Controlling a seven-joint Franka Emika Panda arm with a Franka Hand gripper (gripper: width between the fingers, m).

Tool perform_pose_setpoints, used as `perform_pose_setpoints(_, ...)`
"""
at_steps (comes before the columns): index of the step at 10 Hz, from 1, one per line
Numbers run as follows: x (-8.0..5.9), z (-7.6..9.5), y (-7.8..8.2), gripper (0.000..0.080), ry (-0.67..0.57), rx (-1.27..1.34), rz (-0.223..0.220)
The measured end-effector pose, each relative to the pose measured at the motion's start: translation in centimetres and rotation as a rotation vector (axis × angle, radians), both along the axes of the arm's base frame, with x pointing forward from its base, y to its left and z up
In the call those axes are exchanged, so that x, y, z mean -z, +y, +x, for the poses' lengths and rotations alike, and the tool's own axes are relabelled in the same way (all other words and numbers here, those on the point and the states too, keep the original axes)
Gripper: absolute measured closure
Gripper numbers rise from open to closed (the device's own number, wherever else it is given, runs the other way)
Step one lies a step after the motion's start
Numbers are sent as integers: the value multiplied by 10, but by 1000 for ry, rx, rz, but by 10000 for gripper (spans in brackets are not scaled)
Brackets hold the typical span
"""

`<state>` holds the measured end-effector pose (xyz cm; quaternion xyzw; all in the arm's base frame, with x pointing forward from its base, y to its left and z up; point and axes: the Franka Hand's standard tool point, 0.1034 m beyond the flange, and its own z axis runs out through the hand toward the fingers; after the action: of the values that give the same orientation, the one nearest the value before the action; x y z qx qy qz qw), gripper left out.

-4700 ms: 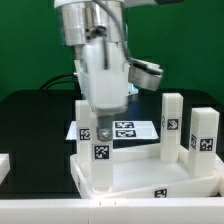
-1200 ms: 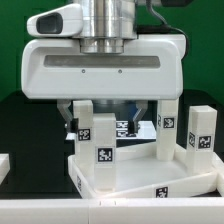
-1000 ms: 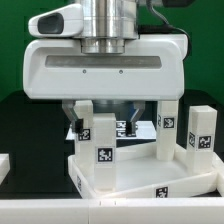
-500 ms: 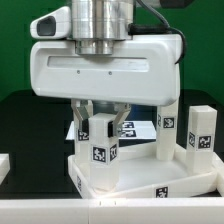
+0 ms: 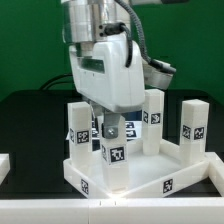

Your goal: Assemble desk

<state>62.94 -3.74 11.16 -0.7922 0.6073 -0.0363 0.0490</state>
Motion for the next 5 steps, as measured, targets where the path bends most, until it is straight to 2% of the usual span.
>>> perform_pose_setpoints(2,0,-1,-1,515,7,115,24)
perform_pose_setpoints(4,0,-5,0,515,44,436,106)
perform_pose_setpoints(5,2,-6,2,515,39,542,133)
